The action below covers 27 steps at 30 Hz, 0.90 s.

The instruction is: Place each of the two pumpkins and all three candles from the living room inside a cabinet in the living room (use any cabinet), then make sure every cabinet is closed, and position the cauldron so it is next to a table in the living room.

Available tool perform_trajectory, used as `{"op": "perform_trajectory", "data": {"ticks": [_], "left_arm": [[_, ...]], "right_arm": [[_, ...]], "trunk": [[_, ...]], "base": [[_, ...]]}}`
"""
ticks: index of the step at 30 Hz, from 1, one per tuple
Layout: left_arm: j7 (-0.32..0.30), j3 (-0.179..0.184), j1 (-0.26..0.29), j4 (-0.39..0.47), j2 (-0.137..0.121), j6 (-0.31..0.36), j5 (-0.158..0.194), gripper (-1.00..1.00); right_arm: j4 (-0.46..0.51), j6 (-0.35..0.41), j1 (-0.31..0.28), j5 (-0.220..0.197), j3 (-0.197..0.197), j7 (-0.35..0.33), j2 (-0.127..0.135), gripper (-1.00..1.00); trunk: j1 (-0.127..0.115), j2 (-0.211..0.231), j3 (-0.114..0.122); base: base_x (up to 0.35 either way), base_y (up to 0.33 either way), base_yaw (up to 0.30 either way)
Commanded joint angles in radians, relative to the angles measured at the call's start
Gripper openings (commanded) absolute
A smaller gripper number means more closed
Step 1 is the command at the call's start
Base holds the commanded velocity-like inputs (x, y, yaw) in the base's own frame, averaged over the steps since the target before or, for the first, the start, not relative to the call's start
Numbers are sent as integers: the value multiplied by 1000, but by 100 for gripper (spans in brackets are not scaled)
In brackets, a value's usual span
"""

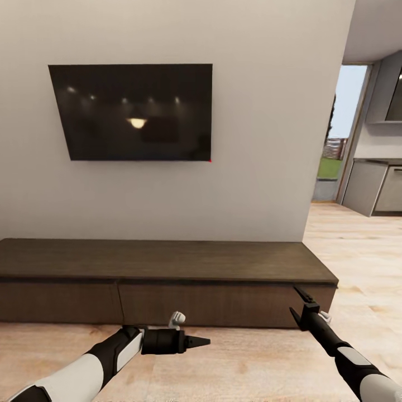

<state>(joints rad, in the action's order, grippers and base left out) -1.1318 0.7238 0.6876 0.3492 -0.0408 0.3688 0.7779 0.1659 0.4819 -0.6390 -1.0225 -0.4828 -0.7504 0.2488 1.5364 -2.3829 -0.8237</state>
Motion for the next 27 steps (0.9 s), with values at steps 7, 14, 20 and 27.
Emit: {"op": "perform_trajectory", "data": {"ticks": [7, 14, 20, 27], "left_arm": [[-72, 3, 1, 69, -13, 67, 12, 100], [-83, 5, 0, 102, -48, 62, 12, 100], [-84, 6, 0, 107, -55, 57, 12, 100], [-84, 6, 0, 108, -56, 55, 12, 100]], "right_arm": [[-1, 3, -1, -7, 1, 0, 1, 100], [-2, 2, -1, -8, 1, -2, 4, 100], [-2, 0, -1, -8, 1, -3, 4, 100], [-2, 0, -1, -8, 1, -3, 4, 100]], "trunk": [[27, -50, -23], [54, -99, -45], [65, -118, -66], [68, -119, -93]], "base": [[0, 0, 0], [0, 0, 0], [0, 0, 0], [0, 0, 0]]}}
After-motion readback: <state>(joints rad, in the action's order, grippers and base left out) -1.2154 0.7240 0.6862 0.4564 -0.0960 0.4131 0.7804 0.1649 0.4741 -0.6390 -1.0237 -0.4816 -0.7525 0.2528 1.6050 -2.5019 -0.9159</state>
